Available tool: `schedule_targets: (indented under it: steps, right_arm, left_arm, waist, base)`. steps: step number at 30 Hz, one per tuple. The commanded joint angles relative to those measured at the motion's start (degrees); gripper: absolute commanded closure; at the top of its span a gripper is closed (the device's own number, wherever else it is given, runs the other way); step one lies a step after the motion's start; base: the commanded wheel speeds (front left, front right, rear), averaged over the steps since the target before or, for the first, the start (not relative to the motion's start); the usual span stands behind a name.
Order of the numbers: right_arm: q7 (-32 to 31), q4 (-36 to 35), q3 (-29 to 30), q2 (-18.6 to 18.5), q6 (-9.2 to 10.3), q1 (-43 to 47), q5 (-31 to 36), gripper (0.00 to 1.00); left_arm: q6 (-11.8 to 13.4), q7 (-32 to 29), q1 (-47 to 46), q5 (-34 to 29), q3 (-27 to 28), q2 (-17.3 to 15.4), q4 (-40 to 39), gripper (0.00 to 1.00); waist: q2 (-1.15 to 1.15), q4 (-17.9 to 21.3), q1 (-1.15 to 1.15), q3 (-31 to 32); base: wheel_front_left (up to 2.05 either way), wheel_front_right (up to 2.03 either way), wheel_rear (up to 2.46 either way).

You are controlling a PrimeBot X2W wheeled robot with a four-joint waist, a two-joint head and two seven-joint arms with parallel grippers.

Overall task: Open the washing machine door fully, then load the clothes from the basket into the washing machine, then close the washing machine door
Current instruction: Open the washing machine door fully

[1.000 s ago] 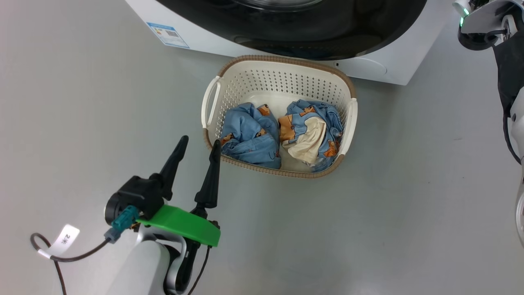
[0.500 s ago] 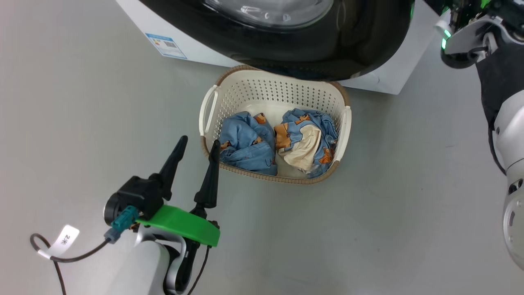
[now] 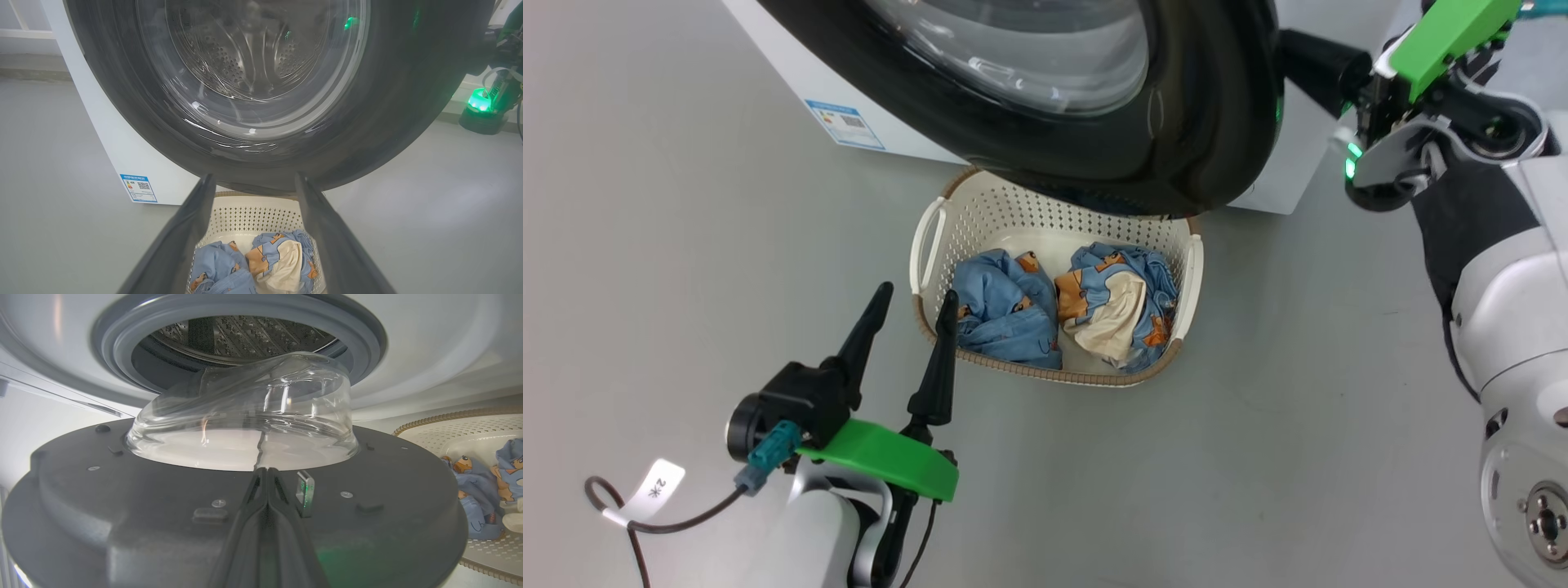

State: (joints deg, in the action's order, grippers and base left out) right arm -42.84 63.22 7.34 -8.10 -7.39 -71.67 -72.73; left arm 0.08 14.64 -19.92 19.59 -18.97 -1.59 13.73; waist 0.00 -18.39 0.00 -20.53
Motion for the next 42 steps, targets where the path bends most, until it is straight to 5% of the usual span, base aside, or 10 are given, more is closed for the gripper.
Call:
schedule_targets:
  steps: [1,23,42]
  right_arm:
    - [-0.7,-1.7,-0.7,2.3,-0.10,0.8,-0.6,1.00]
    - [-6.7,-3.1,-2.4,5.1,-0.10,8.9,-4.7,1.00]
    - [-7.0,-7.9,-18.1,5.2,-0.10,15.4,-19.5,1.00]
  left_arm:
    - [0.3,0.4,0.3,-0.4,2.0,-1.3,-1.1,0.00]
    - [0.6,0.4,2.6,-2.0,1.8,-1.3,-1.0,0.00]
    - [0.3,0.4,4.3,-3.1,1.7,-1.3,-0.4,0.00]
  waist:
    - [0.00,0.3,0.00,0.5]
    - [0.00,1.9,0.00,5.7]
    - [0.00,2.2,0.00,8.5]
  base:
    - [0.00,0.00,0.00]
    - [0.00,0.00,0.00]
    - [0.00,0.00,0.00]
